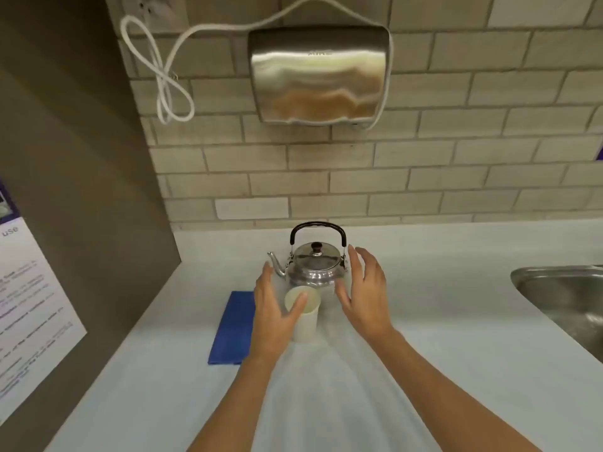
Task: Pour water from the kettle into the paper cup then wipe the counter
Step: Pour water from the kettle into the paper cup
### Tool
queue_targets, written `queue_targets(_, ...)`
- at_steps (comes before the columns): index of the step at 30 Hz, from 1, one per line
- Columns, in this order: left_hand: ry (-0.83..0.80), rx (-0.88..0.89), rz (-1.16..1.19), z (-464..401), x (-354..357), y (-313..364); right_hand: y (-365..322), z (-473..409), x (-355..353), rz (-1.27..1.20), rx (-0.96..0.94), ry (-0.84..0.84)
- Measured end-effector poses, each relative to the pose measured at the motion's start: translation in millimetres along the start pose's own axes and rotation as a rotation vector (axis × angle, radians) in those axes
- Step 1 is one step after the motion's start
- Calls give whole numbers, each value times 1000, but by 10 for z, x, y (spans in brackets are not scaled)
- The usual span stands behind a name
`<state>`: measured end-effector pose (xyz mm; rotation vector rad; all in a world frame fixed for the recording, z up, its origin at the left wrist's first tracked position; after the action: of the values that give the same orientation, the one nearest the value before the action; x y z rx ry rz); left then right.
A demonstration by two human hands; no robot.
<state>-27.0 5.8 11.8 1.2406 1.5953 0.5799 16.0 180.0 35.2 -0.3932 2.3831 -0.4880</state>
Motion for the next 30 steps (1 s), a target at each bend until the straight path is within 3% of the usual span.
queue_targets(6,-52,-213,59,299,349,-397,278,77,220,-8,54,-160)
queue_targets(15,-58,-262,41,171,565,-552,242,-858,432,13,-24,-201)
queue_targets(20,-47,-223,-42,176,599,-606,303,-1373,614,82,-2,-378)
queue_targets(23,-26,-226,-34,178,598,-611,375,-1486,709,-47,80,-468)
queue_targets(30,-25,-226,-50,181,603,-647,417,-1492,749,-275,94,-393)
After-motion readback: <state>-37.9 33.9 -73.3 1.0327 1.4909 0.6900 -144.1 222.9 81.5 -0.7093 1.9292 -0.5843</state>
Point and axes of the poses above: each hand's wrist, its own z-axis away from the middle knuckle, its own x-axis out of the palm, y = z × x, the point moved 3 cm from there along -z, towards the middle knuckle, and after that the axes turned 9 degrees about -z, right-handed, at the moved point
